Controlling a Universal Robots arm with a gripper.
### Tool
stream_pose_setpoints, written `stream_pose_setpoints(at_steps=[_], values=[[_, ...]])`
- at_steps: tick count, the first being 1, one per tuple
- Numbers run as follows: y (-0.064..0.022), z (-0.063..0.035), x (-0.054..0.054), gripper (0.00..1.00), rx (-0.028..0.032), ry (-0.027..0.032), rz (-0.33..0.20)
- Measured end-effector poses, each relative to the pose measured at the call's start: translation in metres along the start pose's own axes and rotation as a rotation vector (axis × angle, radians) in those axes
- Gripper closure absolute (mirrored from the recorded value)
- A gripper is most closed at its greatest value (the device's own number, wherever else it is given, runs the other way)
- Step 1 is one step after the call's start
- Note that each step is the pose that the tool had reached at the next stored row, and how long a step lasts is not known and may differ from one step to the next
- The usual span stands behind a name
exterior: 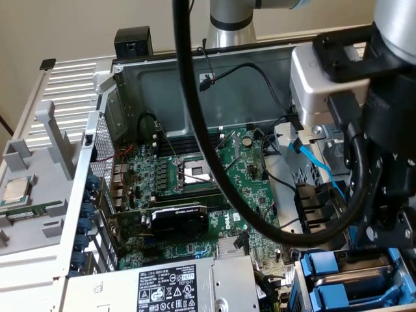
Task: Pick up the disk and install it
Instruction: 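Insert the second disk wire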
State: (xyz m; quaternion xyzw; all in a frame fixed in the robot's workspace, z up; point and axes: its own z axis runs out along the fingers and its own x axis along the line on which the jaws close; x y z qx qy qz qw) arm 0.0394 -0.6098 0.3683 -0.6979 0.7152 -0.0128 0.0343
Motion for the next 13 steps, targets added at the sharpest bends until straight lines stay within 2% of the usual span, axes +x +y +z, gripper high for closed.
stream_pose_setpoints(at_steps=[4,13], values=[[-0.0006,-0.0094,-0.0003,0.69,0.0001,0.0001,0.0],[-0.0025,-0.0095,-0.0005,0.69,-0.0001,0.0001,0.0]])
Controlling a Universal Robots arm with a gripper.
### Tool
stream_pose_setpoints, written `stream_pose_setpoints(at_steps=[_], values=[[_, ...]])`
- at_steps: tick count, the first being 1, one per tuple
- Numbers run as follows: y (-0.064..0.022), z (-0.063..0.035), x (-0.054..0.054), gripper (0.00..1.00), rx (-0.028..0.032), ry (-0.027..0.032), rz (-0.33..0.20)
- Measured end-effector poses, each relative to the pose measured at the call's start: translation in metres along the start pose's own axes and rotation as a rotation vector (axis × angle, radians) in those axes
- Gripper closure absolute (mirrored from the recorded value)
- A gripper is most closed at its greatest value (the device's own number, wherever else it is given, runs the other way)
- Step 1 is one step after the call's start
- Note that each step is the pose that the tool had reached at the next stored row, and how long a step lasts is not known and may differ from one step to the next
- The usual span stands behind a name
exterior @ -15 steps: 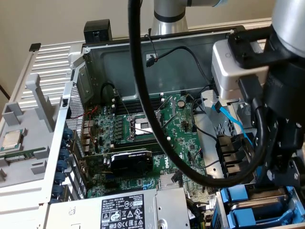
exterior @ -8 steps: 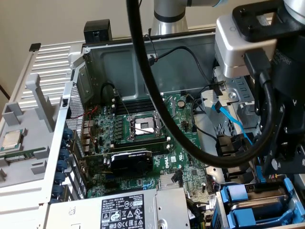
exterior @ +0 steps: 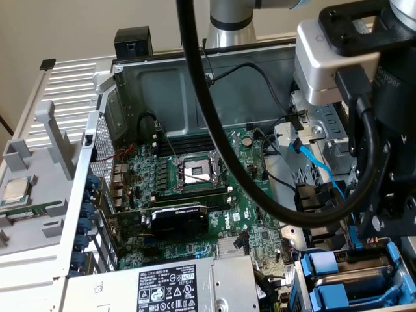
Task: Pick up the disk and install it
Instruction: 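Insert the second disk wire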
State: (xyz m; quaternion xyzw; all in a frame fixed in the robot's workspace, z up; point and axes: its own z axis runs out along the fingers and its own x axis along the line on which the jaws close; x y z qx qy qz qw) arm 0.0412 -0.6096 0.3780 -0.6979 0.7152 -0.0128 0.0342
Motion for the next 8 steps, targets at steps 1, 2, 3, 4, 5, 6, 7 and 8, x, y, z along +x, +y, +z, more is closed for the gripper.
stream_pose_setpoints(at_steps=[1,2,3,4,5,6,7,8], values=[[-0.0003,0.0,0.0,0.69,-0.0001,0.0001,0.0],[-0.0005,0.0,0.0,0.69,-0.0002,0.0002,0.0],[-0.0006,0.0,0.0,0.69,-0.0002,0.0002,0.0],[-0.0006,0.0,0.0,0.69,-0.0002,0.0001,0.0],[-0.0006,0.0,0.0,0.71,-0.0002,0.0001,0.0],[-0.0007,0.0,0.0,0.71,-0.0002,0.0,0.0],[-0.0007,0.0001,0.0,0.78,-0.0002,0.0,0.0],[-0.0007,0.0,0.0,0.84,-0.0002,0.0001,0.0]])
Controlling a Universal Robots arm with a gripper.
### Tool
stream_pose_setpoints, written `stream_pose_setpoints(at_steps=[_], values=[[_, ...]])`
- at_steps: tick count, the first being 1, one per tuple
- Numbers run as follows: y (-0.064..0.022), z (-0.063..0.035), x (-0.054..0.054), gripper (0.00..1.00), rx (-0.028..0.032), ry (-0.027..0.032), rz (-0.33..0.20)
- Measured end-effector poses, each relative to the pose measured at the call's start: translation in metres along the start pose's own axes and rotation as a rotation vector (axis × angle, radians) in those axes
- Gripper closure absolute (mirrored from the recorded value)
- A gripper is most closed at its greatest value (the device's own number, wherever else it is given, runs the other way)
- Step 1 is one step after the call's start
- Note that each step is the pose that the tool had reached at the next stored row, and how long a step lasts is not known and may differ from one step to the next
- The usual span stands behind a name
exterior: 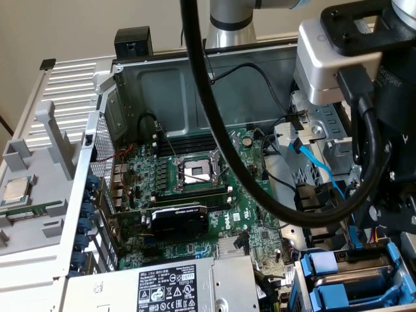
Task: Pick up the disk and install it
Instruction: 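Insert the second disk wire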
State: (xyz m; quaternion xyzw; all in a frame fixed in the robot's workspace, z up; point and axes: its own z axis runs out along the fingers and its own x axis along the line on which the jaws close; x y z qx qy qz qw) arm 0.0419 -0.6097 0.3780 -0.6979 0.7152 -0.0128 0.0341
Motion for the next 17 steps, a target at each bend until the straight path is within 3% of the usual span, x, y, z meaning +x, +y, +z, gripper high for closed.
stream_pose_setpoints(at_steps=[1,5,17], values=[[0.0,0.0,0.0,0.89,0.0,0.0,0.0],[-0.0001,0.0002,-0.0007,0.89,0.0,0.0002,-0.004],[0.0,0.0,-0.0008,0.89,-0.0066,-0.0137,-0.219]])
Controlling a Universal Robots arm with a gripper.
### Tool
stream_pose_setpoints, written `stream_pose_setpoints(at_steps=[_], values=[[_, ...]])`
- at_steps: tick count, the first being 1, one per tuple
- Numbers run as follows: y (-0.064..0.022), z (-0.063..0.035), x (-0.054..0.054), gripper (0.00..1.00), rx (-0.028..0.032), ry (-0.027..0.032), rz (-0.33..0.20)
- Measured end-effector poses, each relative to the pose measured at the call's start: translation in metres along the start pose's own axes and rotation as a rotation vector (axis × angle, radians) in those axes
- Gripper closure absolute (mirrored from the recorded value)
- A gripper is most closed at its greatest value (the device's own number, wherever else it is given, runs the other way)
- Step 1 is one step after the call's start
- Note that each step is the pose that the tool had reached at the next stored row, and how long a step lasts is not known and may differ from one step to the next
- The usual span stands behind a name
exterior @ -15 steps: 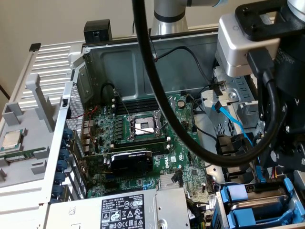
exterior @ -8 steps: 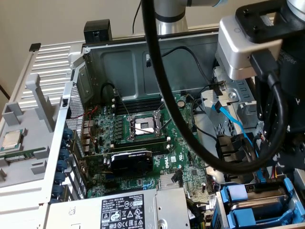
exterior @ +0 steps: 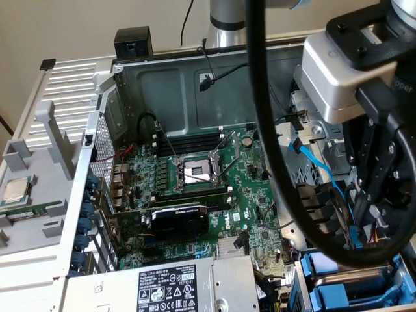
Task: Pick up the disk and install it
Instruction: 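Insert the second disk wire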
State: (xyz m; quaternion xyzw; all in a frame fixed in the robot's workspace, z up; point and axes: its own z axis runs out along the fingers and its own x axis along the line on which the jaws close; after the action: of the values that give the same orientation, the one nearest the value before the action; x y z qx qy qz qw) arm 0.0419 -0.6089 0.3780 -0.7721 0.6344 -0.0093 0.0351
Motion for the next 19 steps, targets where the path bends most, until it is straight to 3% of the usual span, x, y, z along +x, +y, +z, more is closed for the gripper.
stream_pose_setpoints(at_steps=[10,19], values=[[0.0,0.0,0.0,0.89,-0.0054,-0.0119,-0.179],[0.0,0.0,0.0,0.89,-0.0092,-0.0194,-0.3]])
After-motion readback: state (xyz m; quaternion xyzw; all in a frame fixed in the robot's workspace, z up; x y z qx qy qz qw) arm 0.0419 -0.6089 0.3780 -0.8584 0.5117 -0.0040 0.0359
